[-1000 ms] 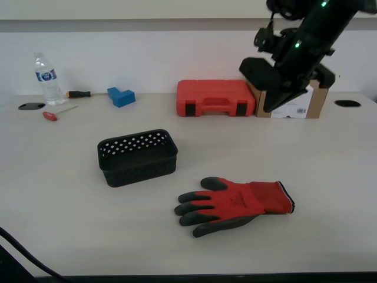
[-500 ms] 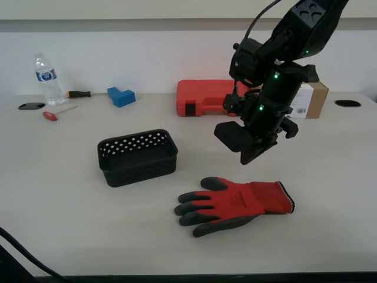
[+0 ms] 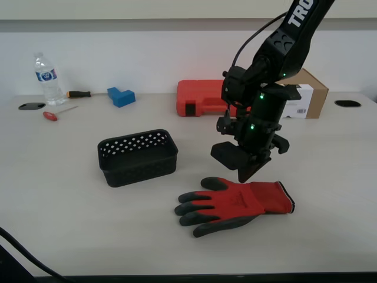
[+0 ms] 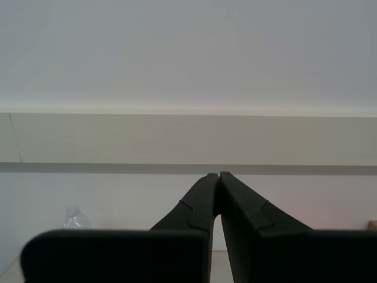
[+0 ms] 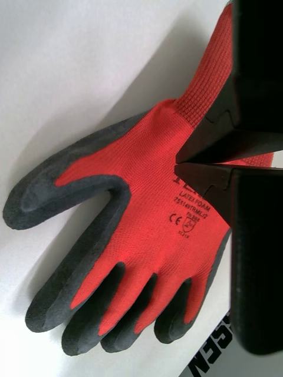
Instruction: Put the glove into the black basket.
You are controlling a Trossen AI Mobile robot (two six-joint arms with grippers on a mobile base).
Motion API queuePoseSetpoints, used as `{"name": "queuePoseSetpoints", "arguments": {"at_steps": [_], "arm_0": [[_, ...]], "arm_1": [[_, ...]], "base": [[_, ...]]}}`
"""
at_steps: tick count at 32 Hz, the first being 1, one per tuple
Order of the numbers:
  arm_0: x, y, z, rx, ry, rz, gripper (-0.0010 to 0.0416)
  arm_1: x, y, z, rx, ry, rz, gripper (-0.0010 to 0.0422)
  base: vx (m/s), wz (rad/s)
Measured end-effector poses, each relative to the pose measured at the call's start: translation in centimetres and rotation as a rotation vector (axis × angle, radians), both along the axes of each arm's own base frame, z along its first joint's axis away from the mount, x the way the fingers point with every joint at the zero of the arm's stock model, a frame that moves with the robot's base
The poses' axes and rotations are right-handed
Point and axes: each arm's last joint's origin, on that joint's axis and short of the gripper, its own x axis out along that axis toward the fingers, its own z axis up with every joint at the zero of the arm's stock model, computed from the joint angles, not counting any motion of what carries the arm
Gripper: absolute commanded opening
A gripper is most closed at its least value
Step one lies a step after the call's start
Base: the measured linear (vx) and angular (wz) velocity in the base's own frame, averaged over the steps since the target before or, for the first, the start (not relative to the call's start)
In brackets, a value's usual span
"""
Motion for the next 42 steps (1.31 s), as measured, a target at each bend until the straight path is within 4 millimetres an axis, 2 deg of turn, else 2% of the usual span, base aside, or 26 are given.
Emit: {"name": "queuePoseSetpoints", "arguments": {"at_steps": [10,15,19,20,22,27,35,38,39,42], "arm_0": [[-0.1,0.1,-0.7,0.016,0.029,0.006,0.0013],[-0.1,0.1,-0.7,0.021,0.024,0.014,0.0141],[-0.3,0.4,-0.7,-0.013,-0.001,0.033,0.0201],[-0.4,0.6,-0.8,-0.040,-0.020,0.044,0.0227],[-0.6,0.7,-0.8,-0.064,-0.036,0.057,0.0236],[-0.5,1.0,-3.6,-0.109,0.032,0.081,0.0222],[-0.2,1.5,-6.0,-0.144,0.088,0.091,0.0204],[-0.3,1.5,-6.7,-0.153,0.110,0.095,0.0174],[-0.3,1.6,-6.7,-0.154,0.109,0.099,0.0140],[-0.3,1.6,-6.7,-0.153,0.108,0.102,0.0075]], "arm_1": [[0.0,0.0,0.0,0.000,0.000,0.000,0.0000],[0.0,0.0,0.0,0.000,0.000,0.000,0.0000],[0.0,0.0,0.0,0.000,0.000,0.000,0.0000],[0.0,0.0,0.0,0.000,0.000,0.000,0.0000],[0.0,0.0,0.0,0.000,0.000,0.000,0.0000],[0.0,0.0,0.0,0.000,0.000,0.000,0.0000],[0.0,0.0,0.0,0.000,0.000,0.003,0.0000],[0.0,0.0,0.0,0.000,0.001,0.003,0.0000],[0.0,0.0,0.0,0.000,0.000,0.003,0.0000],[0.0,0.0,0.0,0.000,0.000,0.003,0.0000]], "base": [[0.000,0.000],[0.000,0.000],[0.000,0.000],[0.000,0.000],[0.000,0.000],[0.000,0.000],[0.000,0.000],[0.000,0.000],[0.000,0.000],[0.000,0.000]]}}
